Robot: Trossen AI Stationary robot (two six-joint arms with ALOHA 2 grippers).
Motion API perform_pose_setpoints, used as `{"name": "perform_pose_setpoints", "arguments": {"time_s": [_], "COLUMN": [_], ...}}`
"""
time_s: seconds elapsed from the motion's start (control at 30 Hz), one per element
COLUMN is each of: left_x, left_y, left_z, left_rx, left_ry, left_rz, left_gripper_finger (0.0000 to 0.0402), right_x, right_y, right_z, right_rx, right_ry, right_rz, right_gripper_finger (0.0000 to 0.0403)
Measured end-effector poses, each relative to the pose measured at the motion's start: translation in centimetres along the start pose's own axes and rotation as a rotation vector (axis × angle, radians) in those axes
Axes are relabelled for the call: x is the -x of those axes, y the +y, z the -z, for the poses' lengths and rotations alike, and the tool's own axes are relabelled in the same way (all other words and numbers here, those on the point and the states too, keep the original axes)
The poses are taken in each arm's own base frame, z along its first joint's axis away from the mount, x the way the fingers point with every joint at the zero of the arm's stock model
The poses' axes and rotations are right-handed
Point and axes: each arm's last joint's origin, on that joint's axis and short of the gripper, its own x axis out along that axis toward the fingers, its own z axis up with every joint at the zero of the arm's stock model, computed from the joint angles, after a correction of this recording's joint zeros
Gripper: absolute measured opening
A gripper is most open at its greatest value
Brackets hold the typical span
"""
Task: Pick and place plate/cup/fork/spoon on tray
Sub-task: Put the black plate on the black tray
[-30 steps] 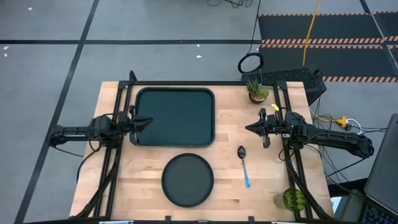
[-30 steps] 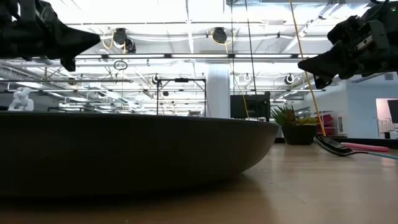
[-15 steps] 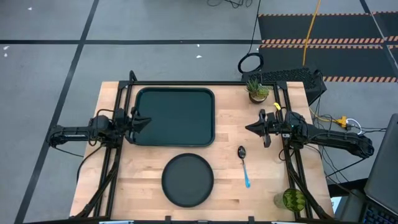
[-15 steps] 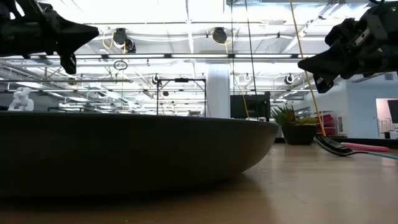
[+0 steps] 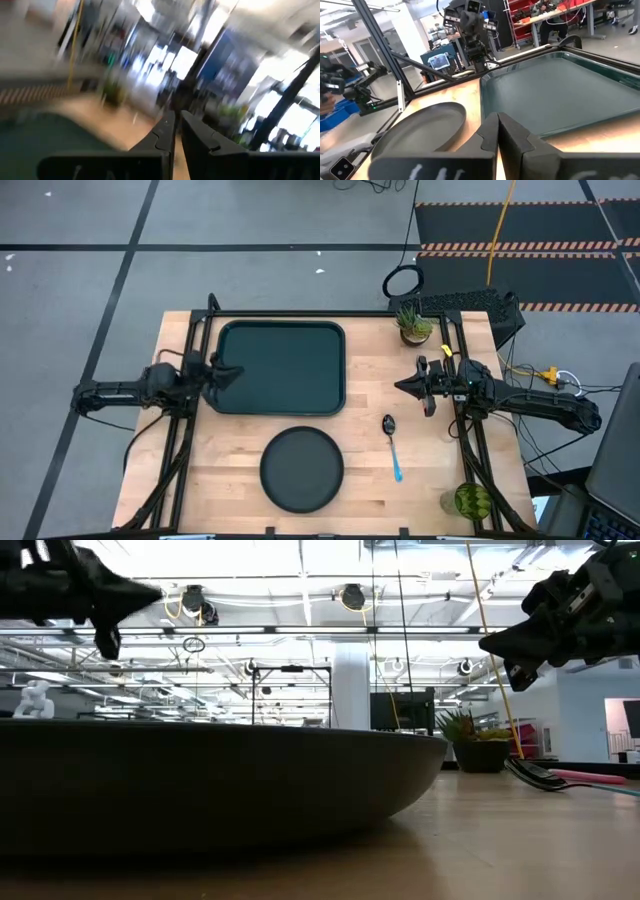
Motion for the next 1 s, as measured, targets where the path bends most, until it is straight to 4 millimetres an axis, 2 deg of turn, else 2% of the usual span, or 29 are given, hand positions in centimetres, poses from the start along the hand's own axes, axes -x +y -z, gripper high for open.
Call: {"name": "perform_pose_setpoints", "arguments": {"time_s": [0.1, 0.17, 0.3, 0.4, 0.47, 0.57, 0.7, 0.8, 0.9, 1.0], "left_x": [-0.7, -1.5, -4.2, -6.7, -8.4, -10.9, -13.7, -14.8, -15.3, -15.5], "left_y": [-0.7, -1.8, -5.0, -7.2, -8.1, -8.7, -9.2, -9.4, -9.5, -9.5], "left_z": [-0.5, -1.7, -4.3, -4.9, -4.5, -2.7, 0.1, 2.5, 4.1, 4.7], "left_rx": [0.036, 0.058, 0.065, 0.021, -0.05, -0.131, -0.122, -0.089, -0.068, -0.036], "left_ry": [0.226, 0.322, 0.505, 0.72, 0.898, 1.137, 1.294, 1.411, 1.492, 1.517], "left_rz": [-0.097, -0.107, -0.084, -0.17, -0.275, -0.425, -0.496, -0.494, -0.486, -0.499], "left_gripper_finger": [0.0031, 0.0031, 0.0031, 0.0031, 0.0031, 0.0031, 0.0031, 0.0036, 0.0068, 0.0122], "right_x": [0.0, 0.0, 0.0, 0.0, 0.0, 0.0, 0.0, 0.0, 0.0, 0.0], "right_y": [0.0, 0.0, 0.0, 0.0, 0.0, 0.0, 0.0, 0.0, 0.0, 0.0], "right_z": [0.0, 0.0, 0.0, 0.0, 0.0, 0.0, 0.0, 0.0, 0.0, 0.1], "right_rx": [0.04, 0.077, 0.11, 0.11, 0.11, 0.11, 0.113, 0.103, 0.081, 0.05], "right_ry": [-0.002, -0.002, -0.002, -0.002, -0.002, -0.001, -0.001, -0.001, 0.0, 0.01], "right_rz": [0.005, 0.005, 0.006, 0.005, 0.006, 0.006, 0.006, 0.005, 0.003, 0.001], "right_gripper_finger": [0.0, 0.0, 0.0, 0.0, 0.0, 0.0, 0.0, 0.0, 0.0, 0.0]}}
